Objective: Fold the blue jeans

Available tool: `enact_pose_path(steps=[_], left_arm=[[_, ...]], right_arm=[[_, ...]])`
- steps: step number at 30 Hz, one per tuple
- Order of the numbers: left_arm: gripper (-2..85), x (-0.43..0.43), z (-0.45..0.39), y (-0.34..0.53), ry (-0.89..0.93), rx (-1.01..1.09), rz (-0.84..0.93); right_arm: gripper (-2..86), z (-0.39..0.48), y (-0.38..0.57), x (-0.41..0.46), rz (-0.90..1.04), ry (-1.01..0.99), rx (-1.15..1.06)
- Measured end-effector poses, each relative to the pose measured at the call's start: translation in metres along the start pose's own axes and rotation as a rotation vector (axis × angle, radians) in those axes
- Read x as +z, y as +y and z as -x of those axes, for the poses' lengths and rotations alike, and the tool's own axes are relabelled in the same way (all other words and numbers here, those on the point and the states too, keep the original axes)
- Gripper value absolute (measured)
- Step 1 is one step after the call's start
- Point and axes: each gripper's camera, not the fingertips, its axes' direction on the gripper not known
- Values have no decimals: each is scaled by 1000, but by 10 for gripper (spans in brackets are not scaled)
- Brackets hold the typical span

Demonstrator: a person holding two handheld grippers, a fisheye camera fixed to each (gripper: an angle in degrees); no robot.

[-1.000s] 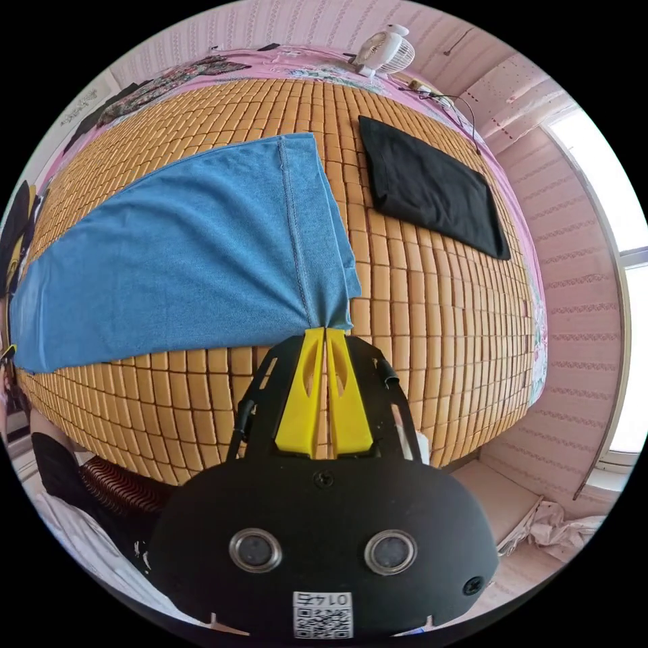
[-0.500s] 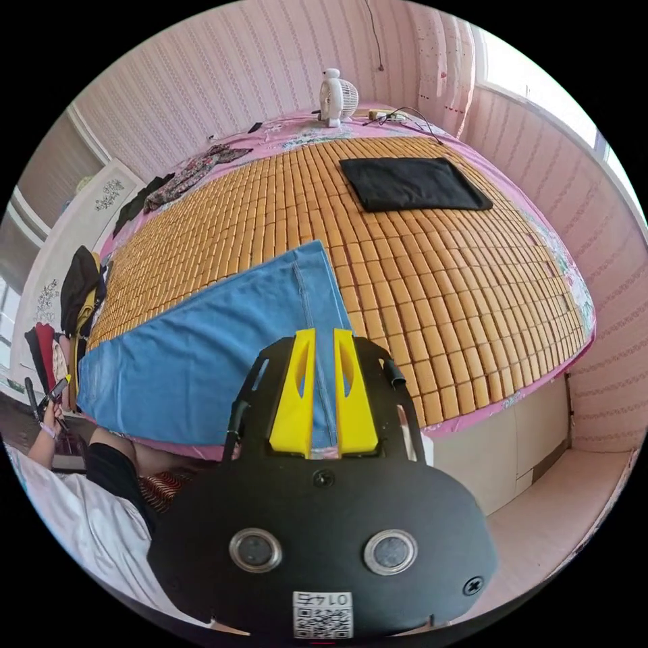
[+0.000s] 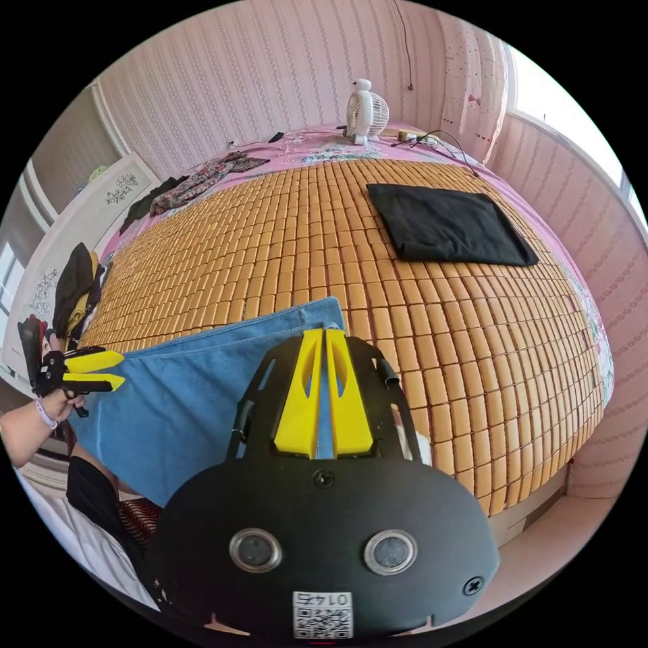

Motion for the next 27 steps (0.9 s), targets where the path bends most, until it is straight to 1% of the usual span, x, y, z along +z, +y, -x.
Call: enact_pose_path(steps=[2, 3, 5, 9, 11, 14, 18, 19, 20, 22, 24, 27], left_arm=[[32, 29, -6, -21, -131, -3, 140], [23, 35, -7, -24, -145, -6, 163], [-2, 46, -12, -31, -142, 21, 162], [-8, 53, -14, -34, -123, 19, 144], [-9, 43, -14, -35, -121, 8, 72], [-8, 45, -5, -42, -106, -53, 15], [-1, 88, 20, -52, -42, -213, 93], [6, 94, 26, -51, -3, -228, 75], [17, 96, 33, -50, 13, -272, 54], [31, 97, 39, -50, 28, -303, 73], [32, 86, 35, -46, -6, -252, 21], [33, 69, 20, -31, -22, -150, -29]], right_arm=[[-8, -5, 8, -22, -60, -28, 3], [-8, -9, 14, -38, -96, -63, -1], [-8, -12, 23, -59, -138, -83, -22], [-8, -16, 28, -98, -192, -129, -82], [-8, -16, 21, -104, -196, -117, -111], [-6, -26, -9, -86, -91, -85, -103], [1, -59, -33, -18, 74, -100, 74], [5, -70, -30, -9, 116, -86, 129], [6, -75, -27, -8, 122, -85, 155], [16, -91, -2, -28, 66, -107, 198], [28, -100, 25, -45, 59, -75, 212], [48, -113, 76, -62, 125, -1, 274]])
